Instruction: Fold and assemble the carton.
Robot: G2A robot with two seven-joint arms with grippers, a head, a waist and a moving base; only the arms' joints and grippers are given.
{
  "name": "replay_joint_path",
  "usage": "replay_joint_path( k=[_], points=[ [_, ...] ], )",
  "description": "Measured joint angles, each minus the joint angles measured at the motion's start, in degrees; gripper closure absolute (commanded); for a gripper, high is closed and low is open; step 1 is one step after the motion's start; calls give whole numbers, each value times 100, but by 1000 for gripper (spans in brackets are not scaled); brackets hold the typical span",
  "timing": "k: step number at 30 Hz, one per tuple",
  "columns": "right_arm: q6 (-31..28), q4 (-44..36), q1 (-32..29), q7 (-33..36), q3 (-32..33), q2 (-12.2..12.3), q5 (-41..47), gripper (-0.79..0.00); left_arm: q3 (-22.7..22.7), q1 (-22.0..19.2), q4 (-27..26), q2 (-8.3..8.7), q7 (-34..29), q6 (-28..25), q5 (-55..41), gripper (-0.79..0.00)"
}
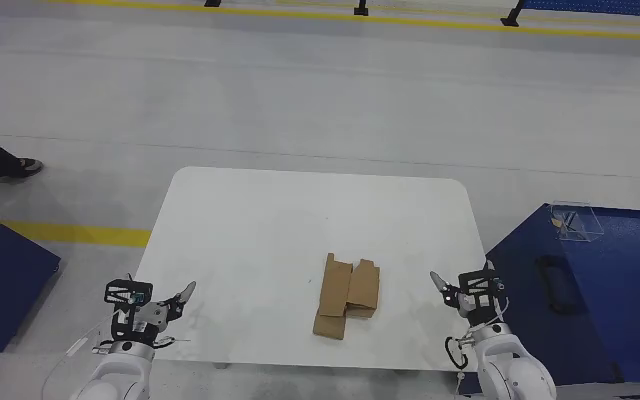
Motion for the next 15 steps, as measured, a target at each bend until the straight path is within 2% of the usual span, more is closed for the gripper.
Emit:
replay_joint_path(
  k=[5,8,11,15],
  points=[
    [-30,8,3,31,-8,-2,30,-785,0,0,0,0,0,0,0,-785],
    [-568,-58,97,527,60,8,597,-785,0,0,0,0,0,0,0,-785],
    [-1307,-93,192,1148,262,33,1570,-785,0,0,0,0,0,0,0,-785],
    [-2439,189,599,2698,530,106,3647,-785,0,0,0,0,0,0,0,-785]
  ],
)
